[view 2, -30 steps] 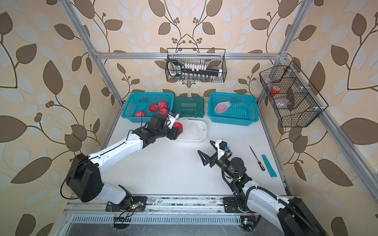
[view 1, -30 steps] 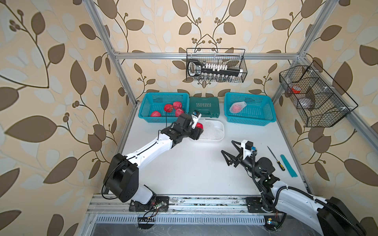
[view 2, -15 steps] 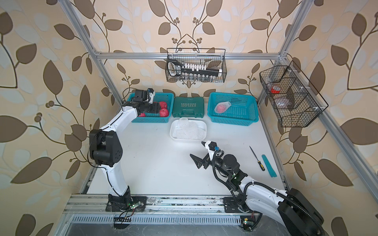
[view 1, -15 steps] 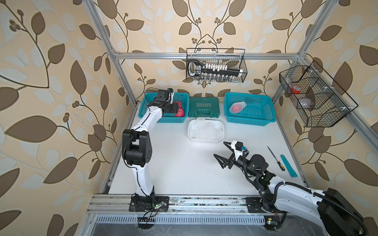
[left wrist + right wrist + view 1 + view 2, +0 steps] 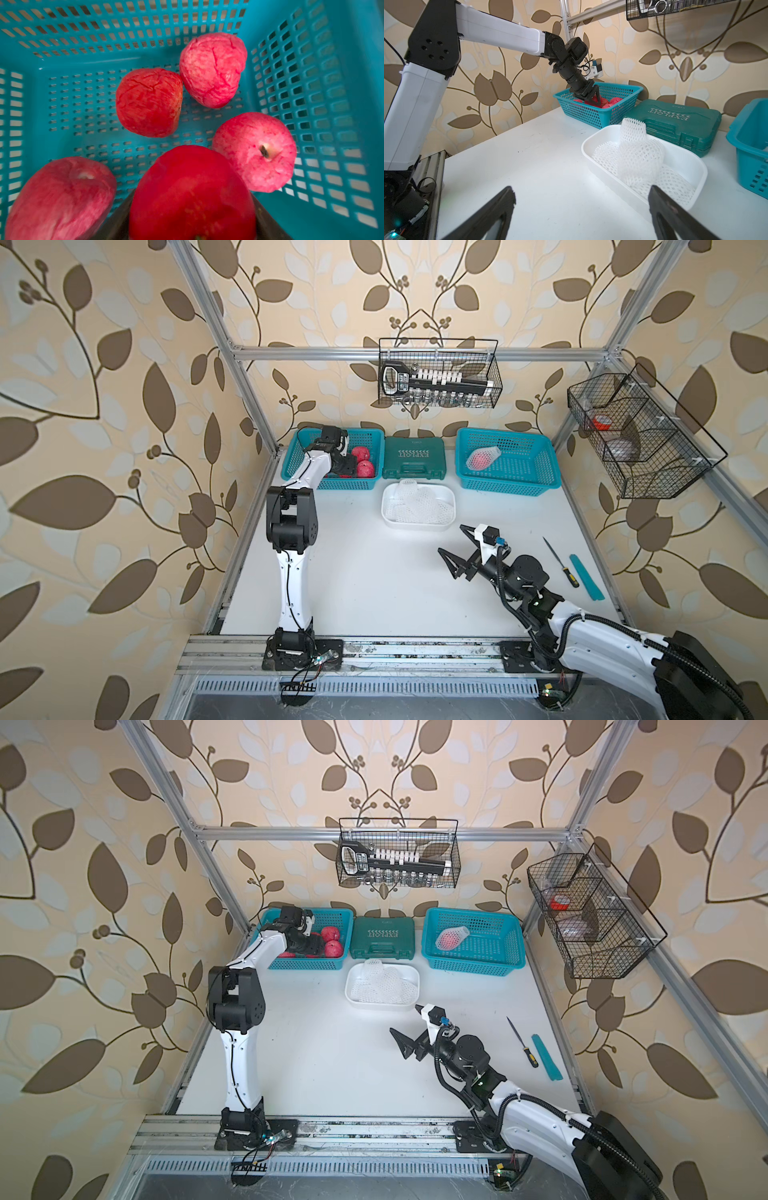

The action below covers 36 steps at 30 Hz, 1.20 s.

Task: Remove foam nets from apples
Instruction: Place the apple in the basket.

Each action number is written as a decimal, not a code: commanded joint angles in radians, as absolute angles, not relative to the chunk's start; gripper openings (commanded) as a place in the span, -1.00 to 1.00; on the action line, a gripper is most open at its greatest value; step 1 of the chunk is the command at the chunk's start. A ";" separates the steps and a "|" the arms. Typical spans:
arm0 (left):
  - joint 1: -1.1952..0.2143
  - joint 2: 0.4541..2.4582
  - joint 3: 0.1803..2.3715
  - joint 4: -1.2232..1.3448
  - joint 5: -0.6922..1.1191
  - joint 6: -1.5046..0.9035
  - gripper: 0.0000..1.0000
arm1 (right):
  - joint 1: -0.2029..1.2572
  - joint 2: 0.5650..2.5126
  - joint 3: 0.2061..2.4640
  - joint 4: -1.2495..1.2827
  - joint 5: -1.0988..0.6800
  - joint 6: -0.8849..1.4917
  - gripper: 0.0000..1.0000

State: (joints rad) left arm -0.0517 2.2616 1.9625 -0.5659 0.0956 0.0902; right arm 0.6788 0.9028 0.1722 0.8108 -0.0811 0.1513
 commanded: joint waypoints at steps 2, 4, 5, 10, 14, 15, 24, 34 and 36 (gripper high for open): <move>-0.052 2.257 2.008 -0.568 0.103 0.088 0.44 | 0.686 0.892 0.175 0.809 -0.049 0.140 0.99; -0.052 2.244 1.992 -0.562 0.118 0.089 0.55 | 0.686 0.894 0.175 0.808 -0.042 0.144 0.99; -0.052 2.237 1.985 -0.558 0.123 0.092 0.62 | 0.686 0.896 0.176 0.807 -0.038 0.143 0.99; -0.052 2.172 1.906 -0.499 0.126 0.093 0.89 | 0.685 0.893 0.182 0.793 -0.012 0.145 0.99; -0.053 2.145 1.899 -0.499 0.128 0.091 0.94 | 0.686 0.885 0.175 0.790 0.005 0.147 0.99; -0.052 2.136 1.899 -0.502 0.129 0.089 0.95 | 0.686 0.884 0.175 0.791 0.011 0.147 0.99; -0.054 1.801 1.566 -0.224 0.209 0.022 0.97 | 0.686 0.942 0.210 0.733 0.161 0.163 0.99; -0.052 1.562 1.250 0.157 0.631 -0.205 0.97 | 0.685 0.929 0.215 0.711 0.211 0.172 0.99; -0.111 1.457 1.091 0.316 0.591 -0.198 0.97 | 0.686 0.916 0.222 0.680 0.253 0.172 0.99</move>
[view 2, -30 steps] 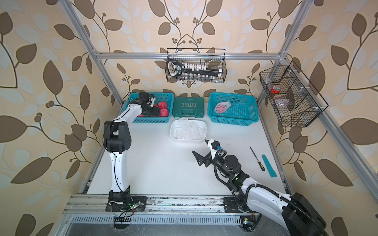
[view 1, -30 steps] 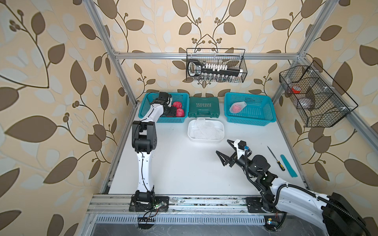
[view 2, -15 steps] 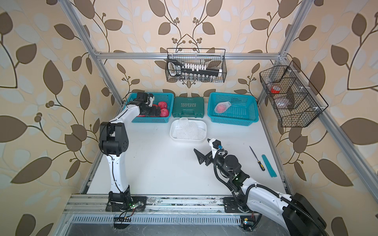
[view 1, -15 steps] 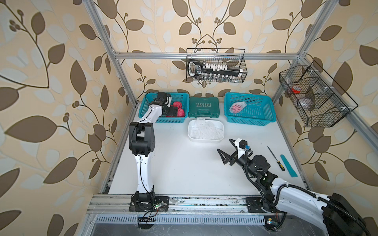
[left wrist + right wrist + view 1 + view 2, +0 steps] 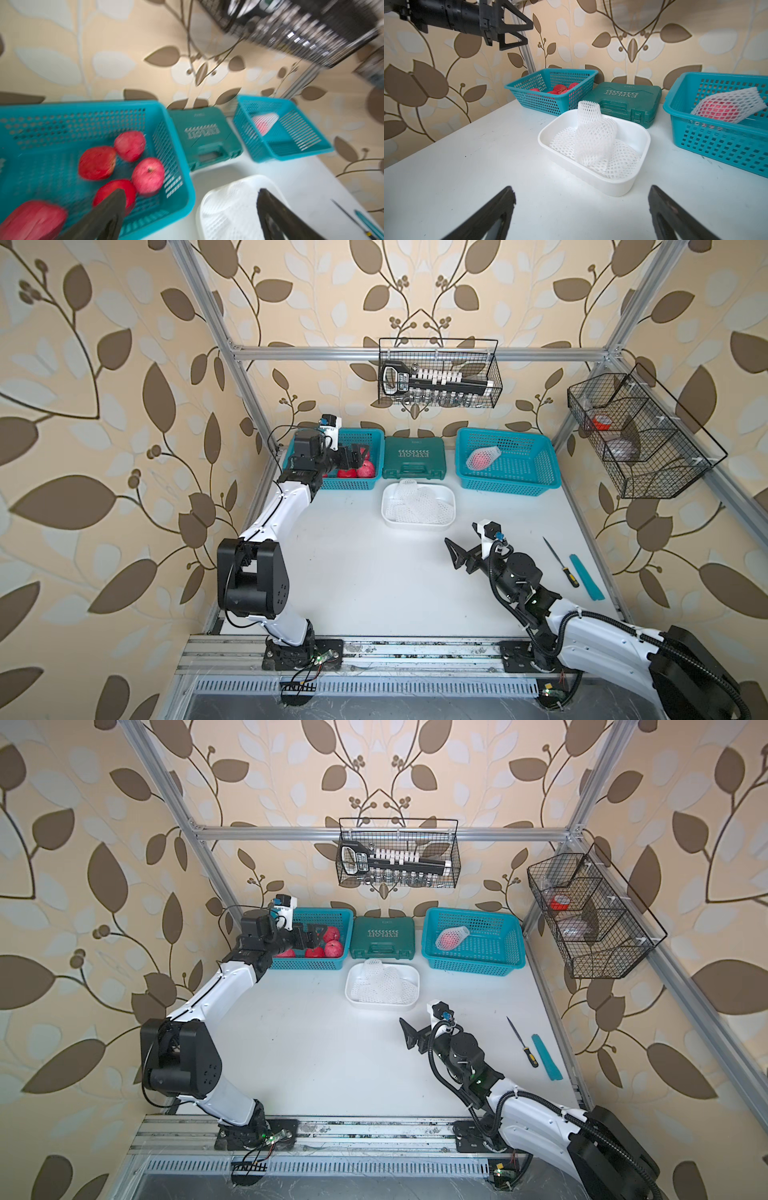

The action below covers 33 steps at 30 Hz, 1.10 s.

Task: Remove foam nets from apples
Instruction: Place the apple in the basket, then pick up the apple from the basket.

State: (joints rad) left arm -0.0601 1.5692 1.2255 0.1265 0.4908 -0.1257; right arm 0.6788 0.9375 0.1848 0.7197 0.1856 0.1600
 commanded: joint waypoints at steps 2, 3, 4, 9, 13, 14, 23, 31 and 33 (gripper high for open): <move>-0.243 1.328 0.973 0.334 0.443 -0.052 0.97 | 0.684 0.900 0.223 0.654 0.324 0.188 0.99; -0.306 1.290 0.944 0.319 0.381 -0.007 0.97 | 0.683 0.895 0.220 0.652 0.352 0.194 0.99; -0.367 1.257 0.913 0.317 0.322 0.017 0.97 | 0.679 0.893 0.215 0.650 0.388 0.203 0.99; -0.549 1.131 0.779 0.284 0.198 0.038 0.97 | 0.590 0.904 0.224 0.596 0.396 0.279 0.98; -0.626 1.062 0.685 0.231 0.138 0.008 0.91 | 0.480 0.903 0.276 0.503 0.340 0.335 0.98; -0.639 1.059 0.680 0.196 0.129 0.005 0.90 | 0.457 0.911 0.295 0.491 0.332 0.337 0.98; -0.710 1.099 0.601 0.199 0.168 -0.079 0.58 | 0.240 1.234 0.679 0.337 0.216 0.384 0.98; -0.738 1.099 0.609 0.153 0.164 -0.057 0.62 | 0.095 1.506 1.050 0.128 0.043 0.340 0.98; -0.739 1.100 0.609 0.147 0.151 -0.061 0.72 | 0.057 1.562 1.117 0.076 -0.006 0.323 0.98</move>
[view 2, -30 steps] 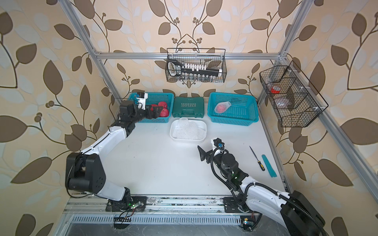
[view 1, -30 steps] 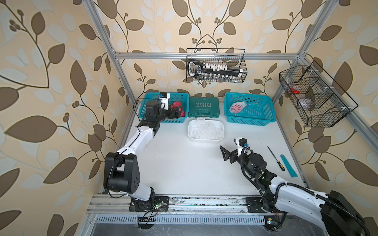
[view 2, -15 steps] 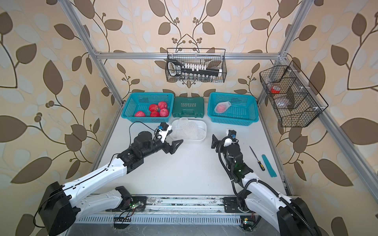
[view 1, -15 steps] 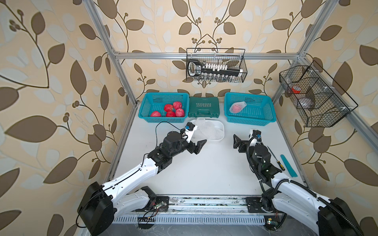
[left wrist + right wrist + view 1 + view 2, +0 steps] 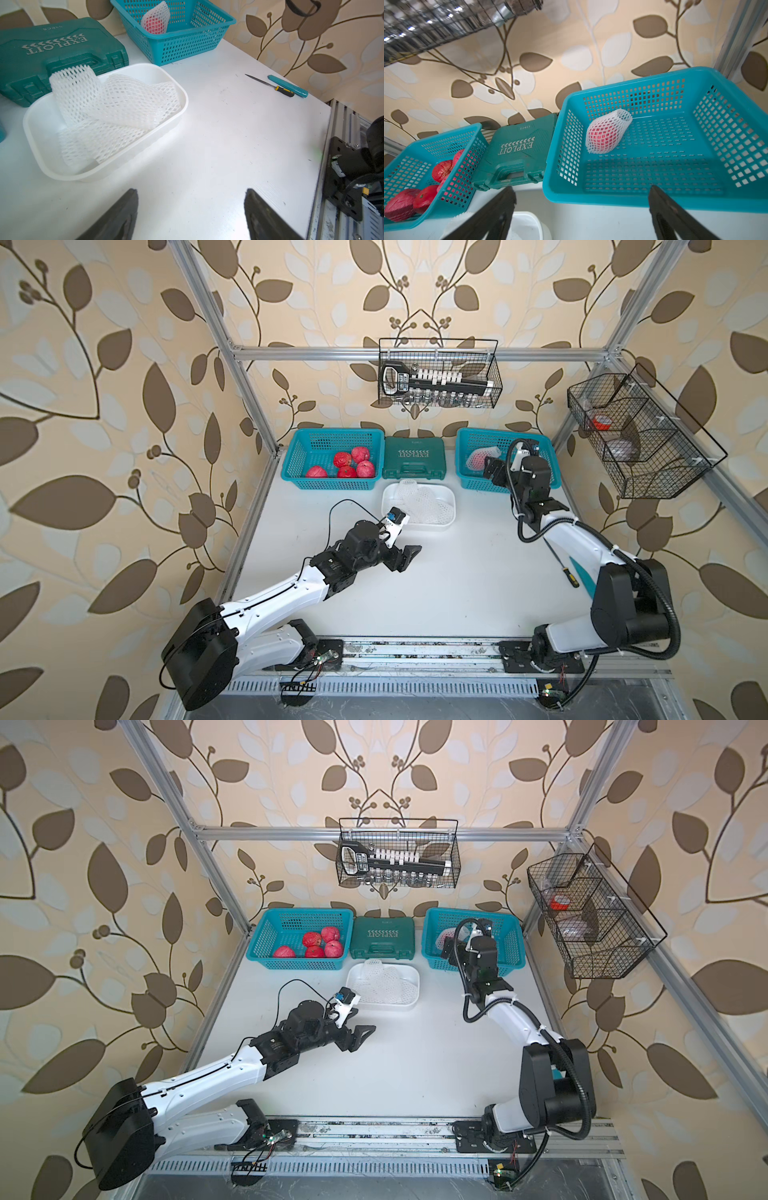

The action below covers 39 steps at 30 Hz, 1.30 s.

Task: Remove foam nets from apples
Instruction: Pick up the apple from the basket.

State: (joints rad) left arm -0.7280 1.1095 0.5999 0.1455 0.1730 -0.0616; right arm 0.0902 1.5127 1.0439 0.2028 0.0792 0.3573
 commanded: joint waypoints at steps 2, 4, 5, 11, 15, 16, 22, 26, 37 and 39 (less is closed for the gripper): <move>-0.741 1.100 0.603 0.153 0.147 -0.062 0.73 | 0.014 1.628 1.184 0.016 -0.087 0.315 0.98; -0.742 1.098 0.593 0.161 0.136 -0.067 0.78 | -0.010 1.680 1.228 -0.015 -0.150 0.302 0.98; -0.742 1.098 0.590 0.161 0.128 -0.071 0.78 | -0.015 1.705 1.249 -0.028 -0.171 0.291 0.98; -0.742 1.100 0.588 0.160 0.123 -0.070 0.79 | -0.060 1.888 1.411 -0.070 -0.272 0.350 0.99; -0.742 1.101 0.595 0.153 0.127 -0.065 0.80 | -0.060 2.016 1.548 -0.128 -0.223 0.414 0.99; -0.742 1.103 0.595 0.155 0.127 -0.065 0.80 | -0.059 2.048 1.591 -0.152 -0.224 0.422 0.99; -0.742 1.112 0.594 0.167 0.137 -0.076 0.81 | -0.060 2.222 1.823 -0.283 -0.207 0.457 0.99; -0.742 1.120 0.587 0.182 0.143 -0.082 0.82 | -0.058 2.306 1.927 -0.332 -0.234 0.487 0.99; -0.742 1.150 0.585 0.204 0.166 -0.091 0.82 | -0.016 2.432 2.052 -0.362 -0.205 0.531 0.99; -0.742 1.148 0.580 0.204 0.166 -0.096 0.82 | -0.012 2.457 2.078 -0.357 -0.199 0.537 0.99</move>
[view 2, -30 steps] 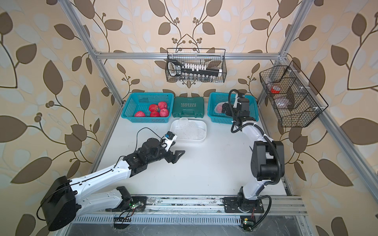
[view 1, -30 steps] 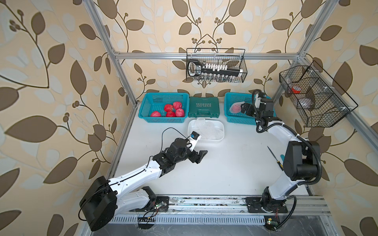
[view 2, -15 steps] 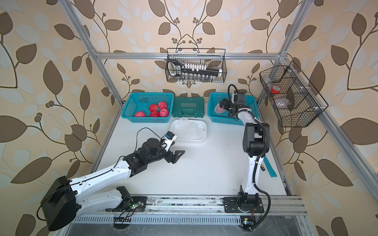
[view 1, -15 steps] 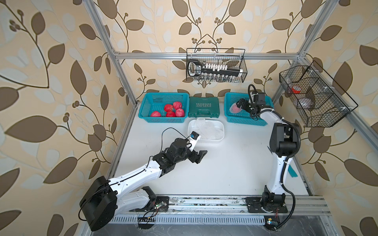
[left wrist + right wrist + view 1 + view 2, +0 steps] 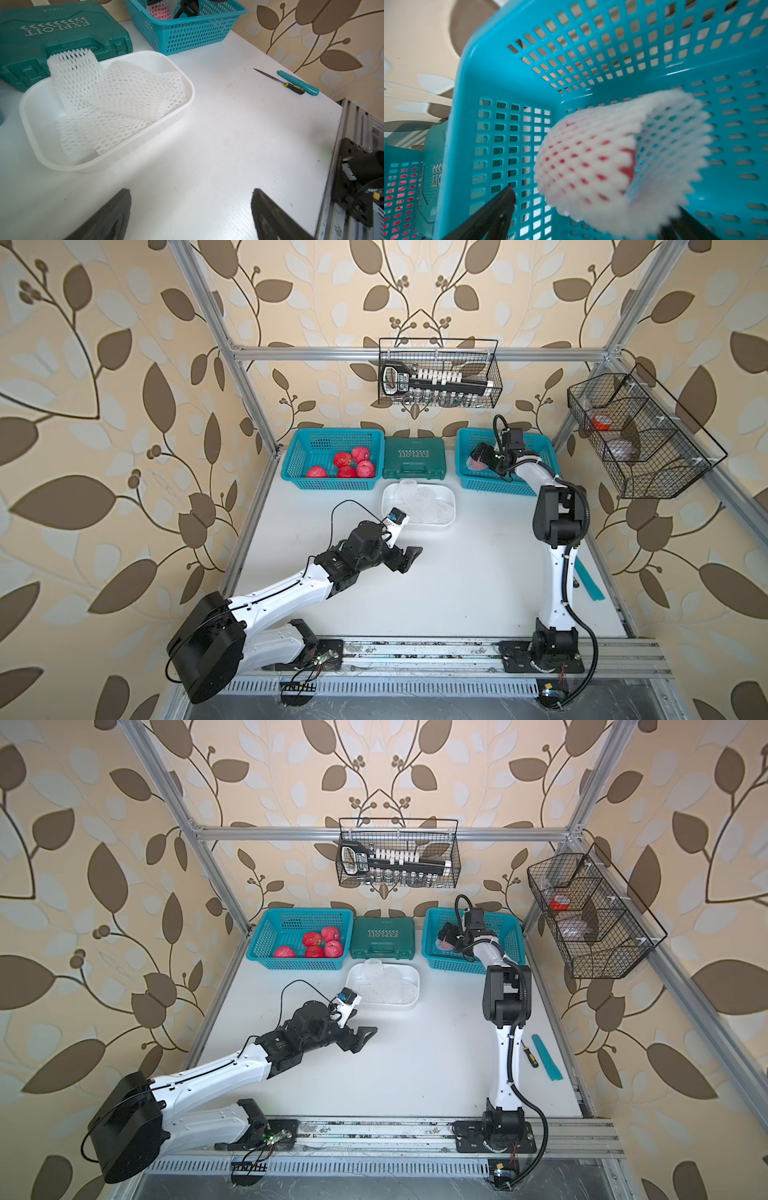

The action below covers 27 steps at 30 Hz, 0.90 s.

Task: Remove foam nets from apples
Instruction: Pick up the apple from the basket.

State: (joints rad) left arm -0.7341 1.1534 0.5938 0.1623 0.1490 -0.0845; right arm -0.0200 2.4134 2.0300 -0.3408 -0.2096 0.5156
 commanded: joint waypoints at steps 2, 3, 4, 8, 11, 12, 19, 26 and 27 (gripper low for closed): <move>-0.743 1.139 0.572 0.204 0.167 -0.104 0.83 | -0.011 2.479 2.103 -0.357 -0.189 0.548 1.00; -0.742 1.134 0.568 0.204 0.164 -0.106 0.82 | -0.009 2.484 2.109 -0.351 -0.182 0.552 0.99; -0.742 1.127 0.563 0.204 0.163 -0.109 0.83 | -0.007 2.492 2.110 -0.338 -0.179 0.556 0.99; -0.742 1.098 0.546 0.201 0.149 -0.113 0.83 | -0.007 2.533 2.154 -0.338 -0.167 0.574 0.93; -0.742 1.084 0.544 0.185 0.145 -0.110 0.83 | -0.006 2.557 2.184 -0.334 -0.163 0.574 0.84; -0.742 1.082 0.543 0.180 0.143 -0.108 0.83 | -0.007 2.562 2.192 -0.337 -0.165 0.573 0.80; -0.742 1.058 0.537 0.164 0.123 -0.111 0.86 | -0.008 2.542 2.143 -0.298 -0.170 0.570 0.47; -0.742 1.010 0.525 0.150 0.087 -0.118 0.97 | -0.011 2.422 1.987 -0.174 -0.187 0.568 0.31; -0.742 1.002 0.522 0.149 0.083 -0.115 0.97 | -0.013 2.404 1.967 -0.158 -0.189 0.570 0.30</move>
State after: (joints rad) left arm -0.7341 1.0378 0.5331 0.1394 0.1181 -0.1123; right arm -0.0093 2.4744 2.0148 -0.2077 -0.1768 0.5686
